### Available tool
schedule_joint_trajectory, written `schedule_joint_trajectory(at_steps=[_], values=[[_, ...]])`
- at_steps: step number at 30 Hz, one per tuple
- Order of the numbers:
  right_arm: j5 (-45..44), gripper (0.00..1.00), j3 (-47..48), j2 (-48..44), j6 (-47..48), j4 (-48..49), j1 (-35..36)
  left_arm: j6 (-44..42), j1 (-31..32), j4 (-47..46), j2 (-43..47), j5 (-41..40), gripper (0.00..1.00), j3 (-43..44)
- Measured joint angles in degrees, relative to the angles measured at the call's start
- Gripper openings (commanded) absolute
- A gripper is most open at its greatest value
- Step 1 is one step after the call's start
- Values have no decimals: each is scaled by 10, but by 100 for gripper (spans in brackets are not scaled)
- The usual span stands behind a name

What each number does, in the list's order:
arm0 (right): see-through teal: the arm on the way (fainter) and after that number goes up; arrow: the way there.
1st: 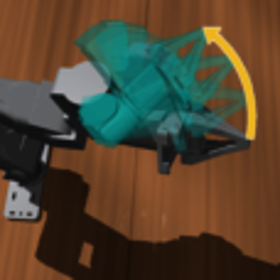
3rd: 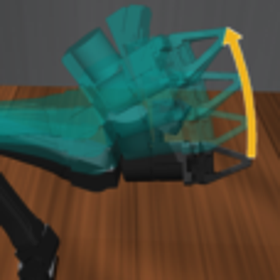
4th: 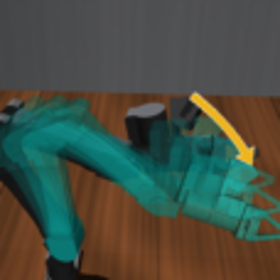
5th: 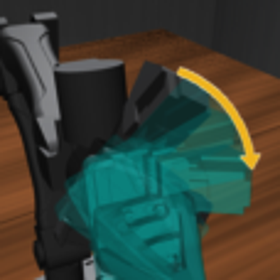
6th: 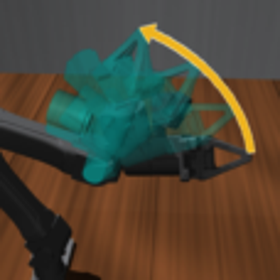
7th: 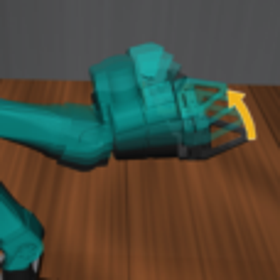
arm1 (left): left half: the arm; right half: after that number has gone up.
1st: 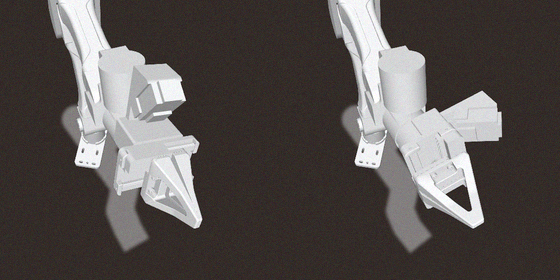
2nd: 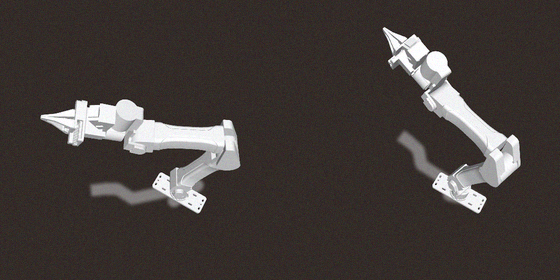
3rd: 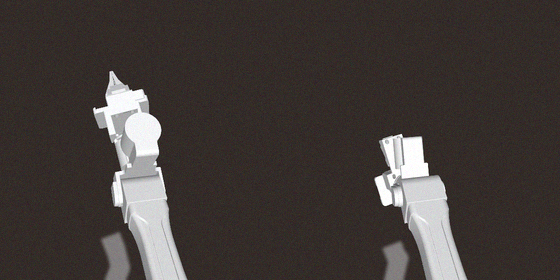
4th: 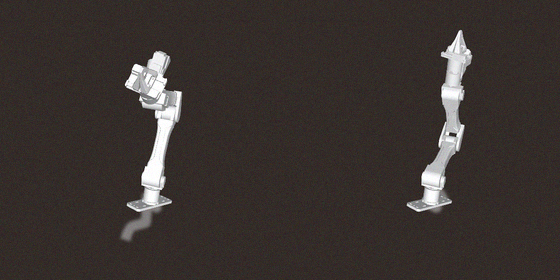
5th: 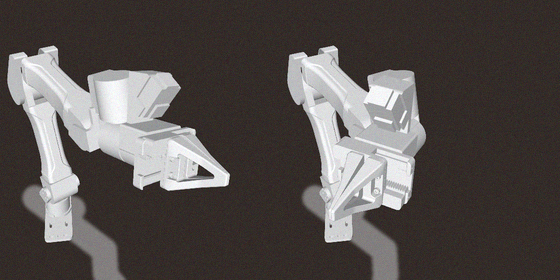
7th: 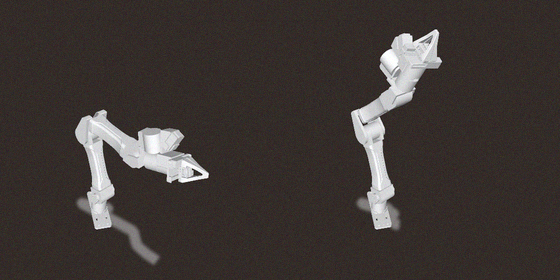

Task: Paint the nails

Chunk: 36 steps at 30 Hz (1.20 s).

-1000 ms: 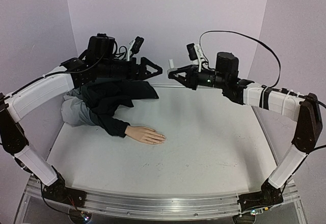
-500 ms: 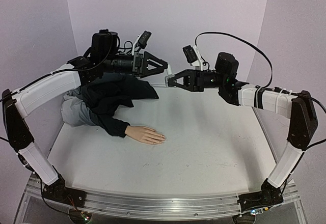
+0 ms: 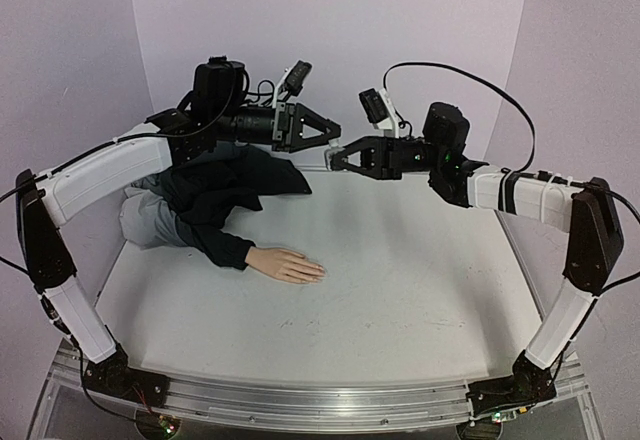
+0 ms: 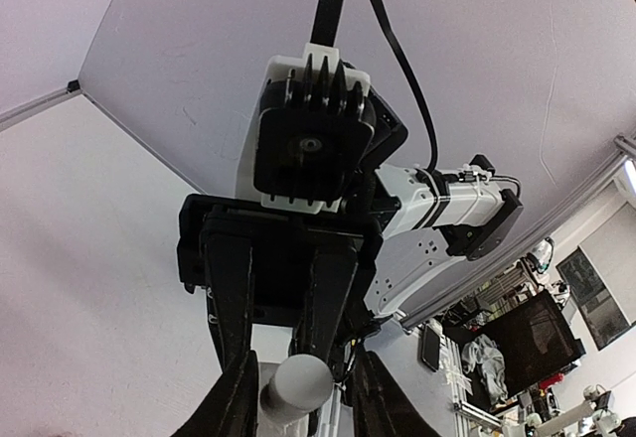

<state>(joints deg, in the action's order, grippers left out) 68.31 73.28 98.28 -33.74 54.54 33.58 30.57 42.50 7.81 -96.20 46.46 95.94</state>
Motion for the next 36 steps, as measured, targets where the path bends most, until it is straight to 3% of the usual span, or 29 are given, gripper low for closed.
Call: schedule_joint_trajectory(at_steps=[9, 12, 14, 18, 21, 23, 25, 27, 29, 32, 34, 36], values=[[-8, 0, -2, 0, 0, 4, 0, -9, 1, 0, -3, -10, 14, 0], [-40, 0, -7, -5, 19, -7, 0, -20, 3, 3, -3, -38, 0, 0], [-84, 0, -12, -15, 44, -40, 2, -36, 9, 19, 0, -88, 0, 0], [-284, 0, -29, -57, 126, -136, 36, -66, 30, 66, 2, -218, 0, 12], [-604, 0, -41, -97, 198, -194, 129, -68, 36, 79, 4, -265, 0, 16], [-731, 0, -42, -104, 231, -203, 171, -68, 43, 83, 7, -280, 0, 17], [-804, 0, -44, -106, 254, -203, 195, -68, 51, 87, 7, -292, 0, 22], [-823, 0, -44, -107, 266, -199, 202, -68, 54, 87, 7, -298, 1, 24], [-822, 0, -44, -107, 271, -197, 202, -68, 55, 88, 5, -299, 14, 27], [-795, 0, -44, -107, 276, -197, 195, -72, 54, 92, 5, -298, 50, 27], [-744, 0, -44, -107, 279, -193, 174, -83, 54, 108, 8, -296, 69, 27], [-655, 0, -44, -107, 280, -184, 134, -90, 54, 129, 17, -296, 80, 23]])
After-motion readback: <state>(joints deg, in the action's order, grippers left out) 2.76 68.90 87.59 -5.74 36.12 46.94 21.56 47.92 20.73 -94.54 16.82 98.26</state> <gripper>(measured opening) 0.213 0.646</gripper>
